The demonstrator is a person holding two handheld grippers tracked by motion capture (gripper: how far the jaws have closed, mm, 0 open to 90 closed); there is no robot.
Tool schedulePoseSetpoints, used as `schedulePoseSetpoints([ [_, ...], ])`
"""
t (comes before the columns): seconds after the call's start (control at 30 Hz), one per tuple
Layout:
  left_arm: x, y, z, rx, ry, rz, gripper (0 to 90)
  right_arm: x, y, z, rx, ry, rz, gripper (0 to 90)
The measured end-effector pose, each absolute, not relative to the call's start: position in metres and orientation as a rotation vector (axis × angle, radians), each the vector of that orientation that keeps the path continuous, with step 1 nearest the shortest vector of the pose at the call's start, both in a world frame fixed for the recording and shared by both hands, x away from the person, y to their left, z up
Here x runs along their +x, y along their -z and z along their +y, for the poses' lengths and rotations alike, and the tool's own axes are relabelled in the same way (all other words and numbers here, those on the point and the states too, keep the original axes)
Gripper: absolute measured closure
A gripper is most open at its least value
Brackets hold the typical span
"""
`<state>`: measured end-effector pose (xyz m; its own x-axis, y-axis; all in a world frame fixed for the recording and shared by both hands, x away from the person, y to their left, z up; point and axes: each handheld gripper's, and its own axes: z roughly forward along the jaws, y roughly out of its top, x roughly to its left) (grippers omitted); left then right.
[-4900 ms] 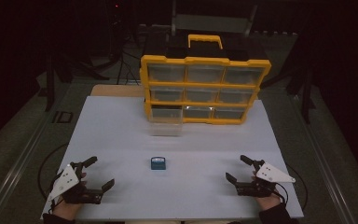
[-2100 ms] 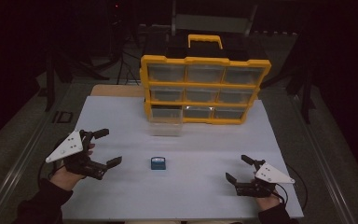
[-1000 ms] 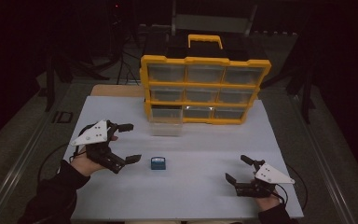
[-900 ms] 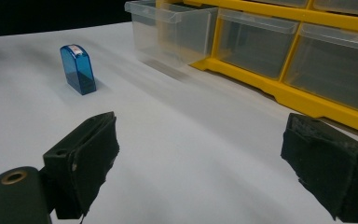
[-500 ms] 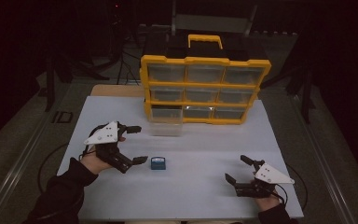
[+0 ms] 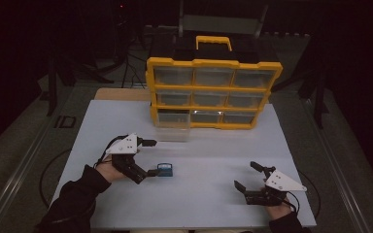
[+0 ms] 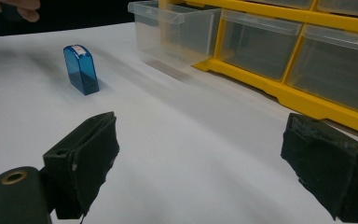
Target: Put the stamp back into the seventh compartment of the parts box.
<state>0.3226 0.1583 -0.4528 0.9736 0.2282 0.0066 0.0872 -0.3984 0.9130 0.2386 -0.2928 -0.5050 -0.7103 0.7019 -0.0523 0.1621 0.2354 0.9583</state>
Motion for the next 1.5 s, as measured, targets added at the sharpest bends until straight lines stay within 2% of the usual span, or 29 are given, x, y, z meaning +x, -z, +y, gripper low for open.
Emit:
schedulePoseSetpoints([
  [0.47, 0.333, 0.484, 0.148, 2.121, -0.113, 0.236, 8.2, 0.239, 0.506, -0.293, 0.787, -1.490, 2.039, 10.2],
  [0.67, 0.336, 0.492, 0.143, 2.184, -0.083, 0.227, 15.6, 0.239, 0.506, -0.293, 0.790, -1.490, 2.039, 10.2],
  [0.97, 0.342, 0.503, 0.136, 2.285, -0.027, 0.255, 15.9, 0.239, 0.506, -0.293, 0.790, -1.492, 2.038, 10.2],
  [1.13, 0.343, 0.509, 0.131, 2.386, -0.013, 0.253, 21.4, 0.239, 0.506, -0.293, 0.791, -1.494, 2.041, 10.2],
  [1.5, 0.346, 0.511, 0.127, 2.412, -0.019, 0.197, 39.9, 0.239, 0.506, -0.293, 0.791, -1.497, 2.036, 10.2],
])
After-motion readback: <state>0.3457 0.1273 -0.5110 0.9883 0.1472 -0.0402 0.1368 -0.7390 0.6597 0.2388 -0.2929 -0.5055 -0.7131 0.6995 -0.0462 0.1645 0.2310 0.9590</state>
